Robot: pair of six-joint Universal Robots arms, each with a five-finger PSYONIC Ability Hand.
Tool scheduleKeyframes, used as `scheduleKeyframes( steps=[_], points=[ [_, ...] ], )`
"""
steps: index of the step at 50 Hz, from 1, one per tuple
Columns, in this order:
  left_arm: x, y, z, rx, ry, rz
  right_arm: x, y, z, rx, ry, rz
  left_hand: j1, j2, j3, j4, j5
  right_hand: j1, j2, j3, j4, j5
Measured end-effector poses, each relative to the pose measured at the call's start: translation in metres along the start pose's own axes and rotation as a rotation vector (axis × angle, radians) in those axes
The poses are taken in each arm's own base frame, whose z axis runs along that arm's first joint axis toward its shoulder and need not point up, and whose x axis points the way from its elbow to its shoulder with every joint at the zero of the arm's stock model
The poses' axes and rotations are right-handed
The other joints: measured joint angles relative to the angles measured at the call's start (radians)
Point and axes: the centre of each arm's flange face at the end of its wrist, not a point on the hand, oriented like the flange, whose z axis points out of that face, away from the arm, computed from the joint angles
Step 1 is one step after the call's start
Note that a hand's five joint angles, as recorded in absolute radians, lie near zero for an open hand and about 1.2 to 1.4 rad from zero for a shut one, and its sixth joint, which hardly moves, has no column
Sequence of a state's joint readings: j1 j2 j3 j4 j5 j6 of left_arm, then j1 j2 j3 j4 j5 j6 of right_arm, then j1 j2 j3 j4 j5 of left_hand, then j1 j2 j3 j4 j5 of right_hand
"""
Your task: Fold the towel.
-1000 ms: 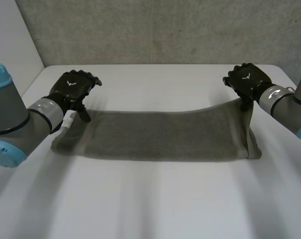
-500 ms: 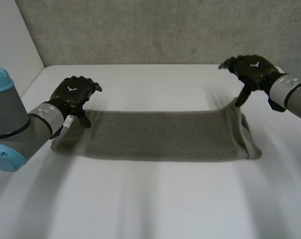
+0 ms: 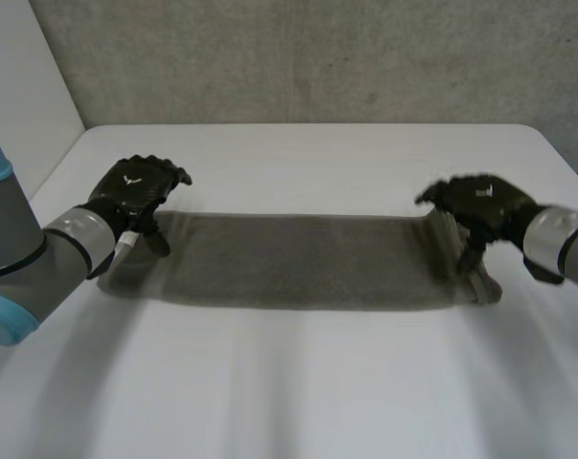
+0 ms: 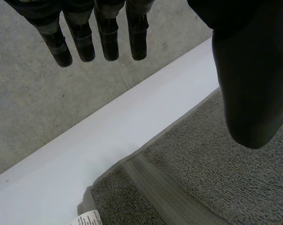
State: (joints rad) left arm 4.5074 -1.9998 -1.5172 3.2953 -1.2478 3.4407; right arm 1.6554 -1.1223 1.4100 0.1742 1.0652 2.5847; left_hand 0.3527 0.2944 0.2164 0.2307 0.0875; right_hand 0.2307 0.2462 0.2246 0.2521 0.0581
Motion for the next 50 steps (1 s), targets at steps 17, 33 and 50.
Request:
scheduleKeyframes(
  steps=[17,33,50],
  points=[
    [0.003,0.011,-0.005,-0.031,0.005,-0.012,-0.016,0.042,-0.006,-0.035,0.105,-0.193,0.0,-0.002,0.0,0.0,0.0,0.166,0.165,0.0,0.0,0.192],
    [0.0,0.019,-0.008,-0.053,-0.001,-0.023,-0.013,0.07,-0.001,-0.107,0.126,-0.212,0.0,-0.005,0.0,0.0,-0.005,0.181,0.186,0.0,0.0,0.21],
    [0.0,0.02,-0.008,-0.058,-0.002,-0.025,-0.006,0.082,-0.001,-0.135,0.147,-0.273,0.0,-0.005,0.0,0.0,-0.004,0.82,0.775,0.0,0.0,0.865]
  ],
)
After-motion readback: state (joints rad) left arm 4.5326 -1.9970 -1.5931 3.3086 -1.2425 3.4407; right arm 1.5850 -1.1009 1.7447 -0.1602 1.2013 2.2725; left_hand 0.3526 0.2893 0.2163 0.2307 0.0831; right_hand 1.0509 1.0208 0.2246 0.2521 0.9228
